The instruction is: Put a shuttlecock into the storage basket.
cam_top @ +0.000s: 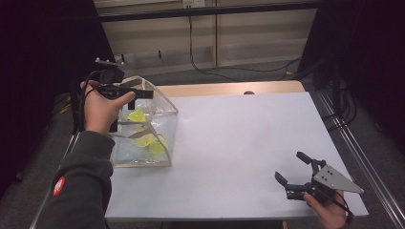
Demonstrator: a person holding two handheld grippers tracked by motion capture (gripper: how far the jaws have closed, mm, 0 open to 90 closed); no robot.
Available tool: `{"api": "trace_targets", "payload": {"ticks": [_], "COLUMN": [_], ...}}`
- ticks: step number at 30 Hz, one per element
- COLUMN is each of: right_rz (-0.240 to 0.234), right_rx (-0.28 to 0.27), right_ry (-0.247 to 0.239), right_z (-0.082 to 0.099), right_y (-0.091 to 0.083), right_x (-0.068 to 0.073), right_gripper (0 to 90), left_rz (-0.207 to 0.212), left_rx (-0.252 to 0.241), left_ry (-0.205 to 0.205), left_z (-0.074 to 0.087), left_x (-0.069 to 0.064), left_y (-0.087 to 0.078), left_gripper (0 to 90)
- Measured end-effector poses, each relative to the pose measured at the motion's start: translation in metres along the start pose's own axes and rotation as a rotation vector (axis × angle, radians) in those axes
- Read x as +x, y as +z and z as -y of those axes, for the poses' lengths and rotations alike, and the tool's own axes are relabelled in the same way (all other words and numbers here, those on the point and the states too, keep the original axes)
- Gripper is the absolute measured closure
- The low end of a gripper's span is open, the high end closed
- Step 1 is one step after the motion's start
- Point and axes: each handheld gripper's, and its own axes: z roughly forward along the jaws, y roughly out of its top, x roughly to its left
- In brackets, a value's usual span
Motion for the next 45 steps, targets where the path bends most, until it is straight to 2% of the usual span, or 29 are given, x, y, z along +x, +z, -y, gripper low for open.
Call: {"api": "trace_targets", "payload": {"ticks": [9,25,28,45], "right_rz": [-0.006,-0.007,-0.008,-0.005], "right_rx": [0.004,0.002,0.001,0.002], "right_ry": [-0.001,-0.009,-0.005,-0.009], "right_z": [0.000,-0.001,-0.001,-0.002], "right_y": [0.001,0.001,-0.001,0.001], "right_x": [0.001,0.002,0.003,0.004], "right_gripper": [2.0,2.0,2.0,2.0], "left_rz": [0.051,0.097,0.113,0.141], "left_rx": [-0.016,-0.038,-0.046,-0.083], "left_ry": [0.015,0.048,0.052,0.059], "left_z": [0.006,0.018,0.021,0.037], "left_x": [-0.008,-0.020,-0.022,-0.021], "left_y": [-0.001,-0.004,-0.004,-0.012], "left_gripper": [37.0,28.9,27.6,21.4]}}
